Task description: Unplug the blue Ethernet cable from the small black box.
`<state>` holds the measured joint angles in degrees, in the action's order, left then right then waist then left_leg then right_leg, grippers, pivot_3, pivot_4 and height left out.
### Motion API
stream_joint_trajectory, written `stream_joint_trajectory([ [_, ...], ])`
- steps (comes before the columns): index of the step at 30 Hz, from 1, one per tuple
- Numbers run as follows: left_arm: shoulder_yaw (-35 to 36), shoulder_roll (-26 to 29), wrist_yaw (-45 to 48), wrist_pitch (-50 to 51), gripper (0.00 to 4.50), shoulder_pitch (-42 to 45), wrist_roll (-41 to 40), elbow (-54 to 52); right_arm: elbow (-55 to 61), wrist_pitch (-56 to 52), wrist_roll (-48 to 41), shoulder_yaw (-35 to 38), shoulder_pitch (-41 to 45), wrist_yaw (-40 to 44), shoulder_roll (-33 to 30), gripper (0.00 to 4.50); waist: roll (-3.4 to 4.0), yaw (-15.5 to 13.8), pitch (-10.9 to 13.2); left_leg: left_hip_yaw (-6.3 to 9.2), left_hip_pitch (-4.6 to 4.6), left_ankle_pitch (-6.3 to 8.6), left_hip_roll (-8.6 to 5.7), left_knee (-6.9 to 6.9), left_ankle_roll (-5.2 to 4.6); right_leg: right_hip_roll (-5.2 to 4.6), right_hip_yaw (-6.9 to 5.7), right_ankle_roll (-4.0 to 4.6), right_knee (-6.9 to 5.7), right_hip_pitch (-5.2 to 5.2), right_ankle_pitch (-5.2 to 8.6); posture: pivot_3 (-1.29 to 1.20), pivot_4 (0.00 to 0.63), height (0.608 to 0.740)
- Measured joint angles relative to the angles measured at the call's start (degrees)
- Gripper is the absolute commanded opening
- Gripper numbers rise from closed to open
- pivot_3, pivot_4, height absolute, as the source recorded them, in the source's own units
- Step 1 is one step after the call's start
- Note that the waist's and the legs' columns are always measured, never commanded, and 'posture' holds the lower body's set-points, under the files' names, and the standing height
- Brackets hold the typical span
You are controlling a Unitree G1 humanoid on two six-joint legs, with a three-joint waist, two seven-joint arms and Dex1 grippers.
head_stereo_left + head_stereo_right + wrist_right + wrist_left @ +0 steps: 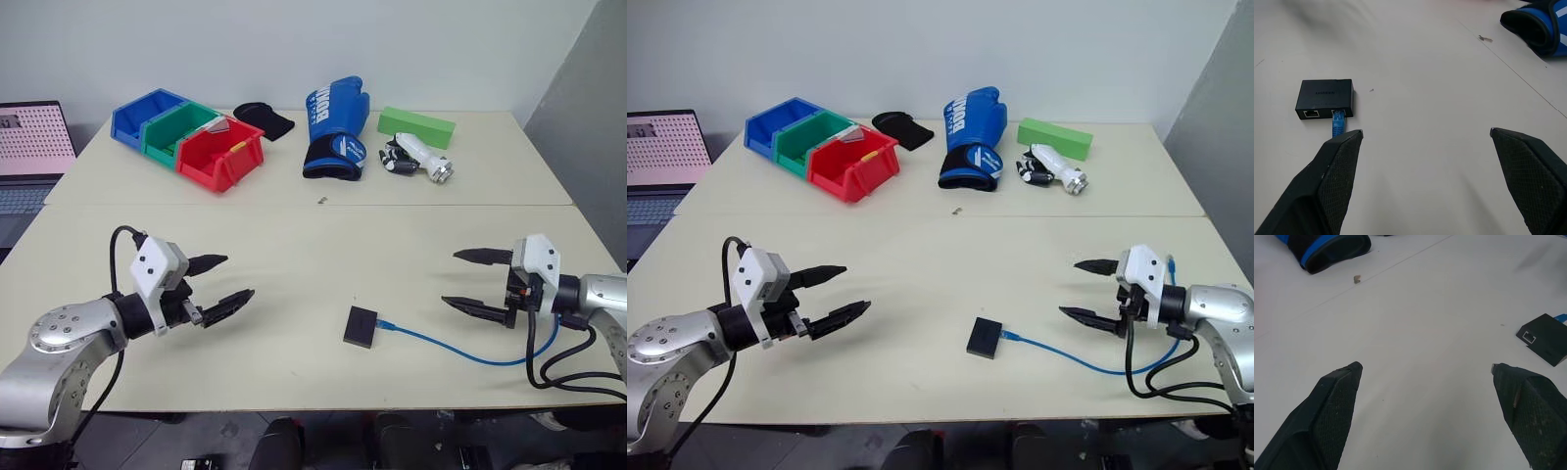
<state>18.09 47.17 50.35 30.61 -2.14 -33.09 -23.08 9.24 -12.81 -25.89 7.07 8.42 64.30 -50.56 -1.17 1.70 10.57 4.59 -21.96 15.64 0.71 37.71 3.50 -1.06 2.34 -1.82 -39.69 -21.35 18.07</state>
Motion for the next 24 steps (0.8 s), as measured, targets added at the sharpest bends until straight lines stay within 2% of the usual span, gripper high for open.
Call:
stream_joint_trajectory([
  [18, 0.04, 1.15, 1.55, 3.18, 4.50, -3.09, -2.32, -3.96, 3.14, -1.24, 0.29, -0.25, -1.66, 1.20, -0.65, 4.44, 0.01, -0.01, 0.01, 0.01, -0.01, 0.00, 0.01, 0.00, 0.00, 0.00, 0.00, 0.00, 0.03, 0.00, 0.00, 0.00, 0.150, 0.740],
  [24, -3.77, 1.61, 3.50, -0.32, 4.50, -1.32, 0.49, -3.67, 5.32, -0.88, 4.63, -6.28, -3.15, -0.13, 1.33, 4.44, 0.01, -0.02, 0.01, -0.01, -0.02, 0.00, -0.01, 0.00, 0.00, 0.01, 0.00, 0.00, 0.04, 0.01, 0.00, 0.00, 0.150, 0.740],
])
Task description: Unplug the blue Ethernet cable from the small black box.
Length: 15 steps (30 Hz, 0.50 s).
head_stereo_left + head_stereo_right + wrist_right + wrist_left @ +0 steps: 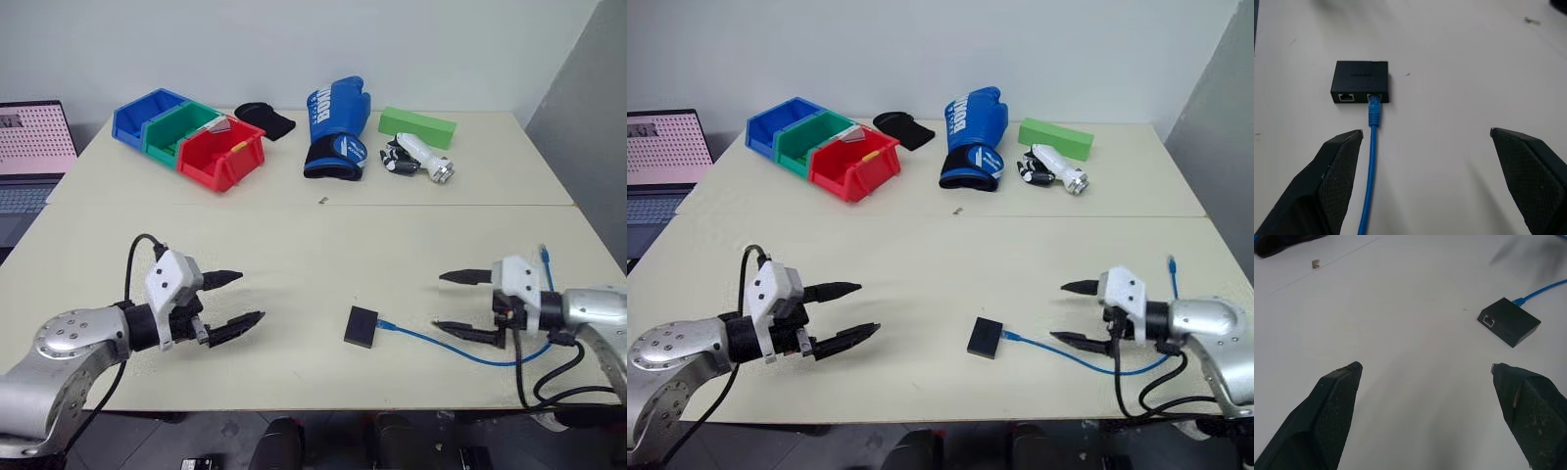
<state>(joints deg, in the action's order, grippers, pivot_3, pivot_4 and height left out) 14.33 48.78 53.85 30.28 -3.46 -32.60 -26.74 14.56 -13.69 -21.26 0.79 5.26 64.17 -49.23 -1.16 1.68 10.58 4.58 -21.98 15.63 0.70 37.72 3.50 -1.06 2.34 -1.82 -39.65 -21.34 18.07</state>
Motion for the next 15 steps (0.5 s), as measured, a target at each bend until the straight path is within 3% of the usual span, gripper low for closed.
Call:
stream_joint_trajectory([
  [9, -4.02, 4.47, 9.69, 0.50, 4.50, 0.55, -2.42, -1.19, 1.30, -0.53, 5.14, -7.64, -0.30, -3.45, 4.32, 4.44, 0.05, 0.03, 0.05, -0.01, -0.01, 0.00, 0.01, -0.02, 0.00, 0.02, -0.01, 0.00, 0.02, -0.03, 0.00, 0.00, 0.150, 0.740],
  [15, -6.37, 4.78, 11.11, -0.11, 4.50, 1.95, -1.95, -1.29, -2.13, 0.04, 9.41, -12.21, 1.13, -6.21, 8.95, 4.44, 0.04, 0.03, 0.05, 0.00, -0.01, 0.00, 0.00, -0.02, 0.00, 0.03, -0.03, 0.00, 0.02, -0.02, 0.00, 0.00, 0.150, 0.740],
])
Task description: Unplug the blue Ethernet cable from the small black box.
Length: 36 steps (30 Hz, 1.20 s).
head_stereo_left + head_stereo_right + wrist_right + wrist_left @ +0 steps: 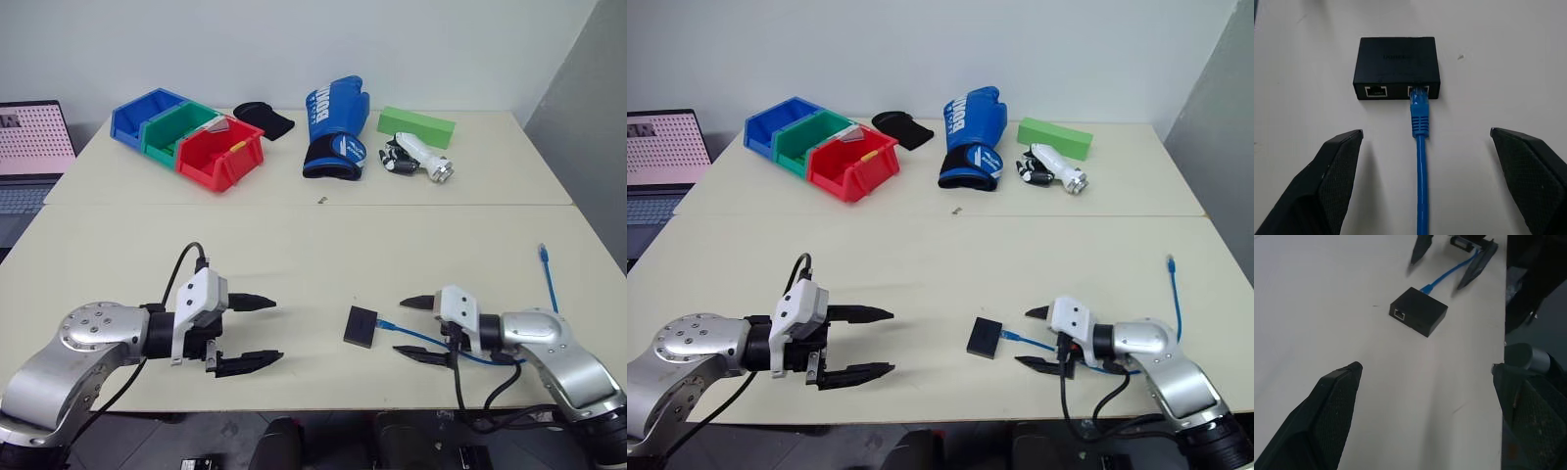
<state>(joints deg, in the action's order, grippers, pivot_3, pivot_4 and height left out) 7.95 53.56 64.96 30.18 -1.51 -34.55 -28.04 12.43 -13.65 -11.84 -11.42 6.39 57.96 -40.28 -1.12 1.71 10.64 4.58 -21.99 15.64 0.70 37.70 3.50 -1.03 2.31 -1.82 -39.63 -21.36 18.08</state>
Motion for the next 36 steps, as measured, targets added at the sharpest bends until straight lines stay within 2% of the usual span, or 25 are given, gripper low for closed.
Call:
stream_joint_trajectory([
  [1, -0.18, 0.00, 0.30, -0.37, 4.50, 0.23, 0.01, 0.02, -0.55, 0.24, 0.56, -0.69, 0.18, -0.40, 0.58, 4.44, 0.00, 0.01, 0.00, -0.01, 0.00, 0.00, 0.00, 0.00, 0.00, 0.01, 0.00, 0.00, 0.00, -0.01, 0.00, 0.00, 0.150, 0.740],
  [4, -1.34, 0.00, 0.98, -1.84, 4.50, 0.38, 0.77, 0.02, -1.56, 1.22, 2.03, -1.73, 1.34, -0.63, 1.50, 3.92, 0.01, 0.01, 0.00, 0.00, 0.01, 0.00, 0.00, 0.00, 0.00, 0.01, 0.00, 0.00, 0.00, -0.01, 0.00, 0.00, 0.150, 0.740],
  [21, -3.76, -1.35, 0.80, -1.65, 4.50, 2.39, 2.57, 3.97, -5.73, 7.10, 4.90, -3.95, 4.99, 0.62, 1.75, 0.20, 0.00, 0.07, 0.00, -0.01, 0.07, 0.00, -0.01, 0.03, 0.00, 0.02, -0.03, 0.00, -0.07, 0.02, 0.00, 0.00, 0.150, 0.740],
  [28, -3.51, -5.69, -1.55, 7.38, 4.50, 5.26, -5.18, 7.48, -8.49, 15.10, 8.72, -4.26, 10.32, 0.80, 1.12, 0.14, 0.00, 0.11, 0.00, 0.00, 0.07, 0.00, -0.01, 0.05, 0.00, 0.03, -0.06, 0.00, -0.17, -0.04, 0.00, 0.00, 0.150, 0.740],
  [32, -2.89, -8.94, -4.25, 14.13, 4.50, 8.13, -11.14, 9.36, -9.64, 23.14, 10.56, -5.53, 16.76, 1.79, 3.01, 0.13, 0.00, 0.25, 0.01, 0.05, 0.06, 0.00, 0.02, 0.07, 0.00, 0.04, -0.06, 0.00, -0.26, -0.09, 0.00, 0.00, 0.150, 0.740],
  [36, -1.45, -10.60, -6.62, 18.48, 4.50, 9.55, -15.86, 9.39, -9.57, 25.92, 10.51, -6.44, 21.16, 3.16, 5.18, 0.13, 0.00, 0.15, 0.01, 0.12, 0.06, 0.00, 0.01, 0.09, 0.00, -0.01, -0.05, 0.00, -0.25, -0.06, 0.00, 0.00, 0.150, 0.740],
])
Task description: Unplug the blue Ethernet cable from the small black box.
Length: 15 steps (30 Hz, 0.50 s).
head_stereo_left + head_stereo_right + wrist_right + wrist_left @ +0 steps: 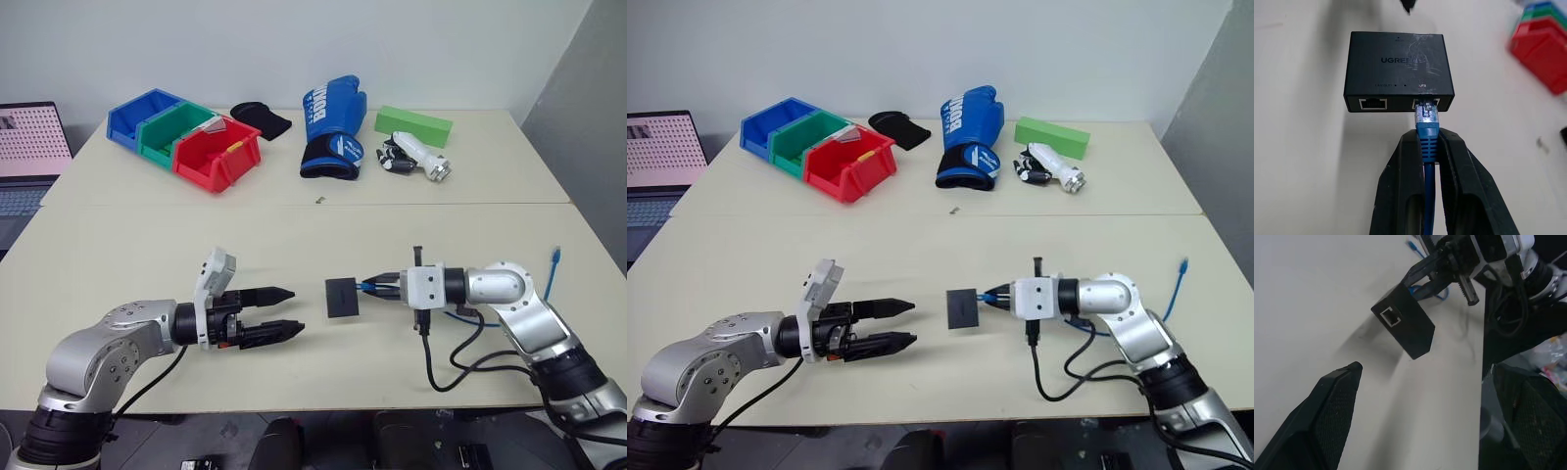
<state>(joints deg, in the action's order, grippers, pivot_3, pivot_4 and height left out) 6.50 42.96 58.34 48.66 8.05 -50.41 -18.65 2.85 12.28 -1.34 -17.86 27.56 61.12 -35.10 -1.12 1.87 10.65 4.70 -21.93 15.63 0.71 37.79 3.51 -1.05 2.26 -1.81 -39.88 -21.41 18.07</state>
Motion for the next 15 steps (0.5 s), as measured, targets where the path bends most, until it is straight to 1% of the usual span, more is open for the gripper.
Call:
stream_joint_trajectory([
  [5, 1.15, -3.67, -4.65, 4.22, 4.50, 2.05, -5.35, 0.03, 1.23, 1.11, 0.00, -1.50, 2.45, 2.02, 0.47, 0.13, 0.00, -0.18, 0.00, 0.02, -0.02, 0.00, -0.04, 0.05, 0.00, -0.04, 0.01, 0.00, 0.00, 0.01, 0.00, 0.00, 0.150, 0.740],
  [12, 1.40, -7.00, -8.77, 6.62, 4.50, 3.07, -9.52, 0.03, 2.17, 2.41, 0.00, -2.55, 4.86, 2.57, 2.29, 0.13, 0.00, -0.07, 0.00, 0.05, 0.00, 0.00, 0.01, 0.05, 0.01, -0.04, 0.01, 0.00, -0.02, 0.00, 0.00, 0.00, 0.150, 0.740],
  [14, 1.42, -7.05, -9.16, 7.28, 4.15, 3.17, -10.34, 0.03, 2.17, 3.25, 0.01, -2.55, 5.25, 2.49, 2.56, 0.13, 0.00, -0.08, 0.00, 0.04, 0.00, 0.00, 0.00, 0.05, 0.01, -0.04, 0.02, 0.00, -0.02, 0.00, 0.00, 0.00, 0.150, 0.740],
  [15, 1.42, -7.07, -9.27, 7.39, 4.09, 3.17, -10.49, 0.03, 2.15, 3.62, 0.05, -2.55, 5.31, 2.46, 2.66, 0.13, 0.00, -0.07, 0.00, 0.04, -0.01, 0.00, 0.00, 0.05, 0.01, -0.04, 0.02, 0.00, -0.02, 0.00, 0.00, 0.00, 0.150, 0.740],
])
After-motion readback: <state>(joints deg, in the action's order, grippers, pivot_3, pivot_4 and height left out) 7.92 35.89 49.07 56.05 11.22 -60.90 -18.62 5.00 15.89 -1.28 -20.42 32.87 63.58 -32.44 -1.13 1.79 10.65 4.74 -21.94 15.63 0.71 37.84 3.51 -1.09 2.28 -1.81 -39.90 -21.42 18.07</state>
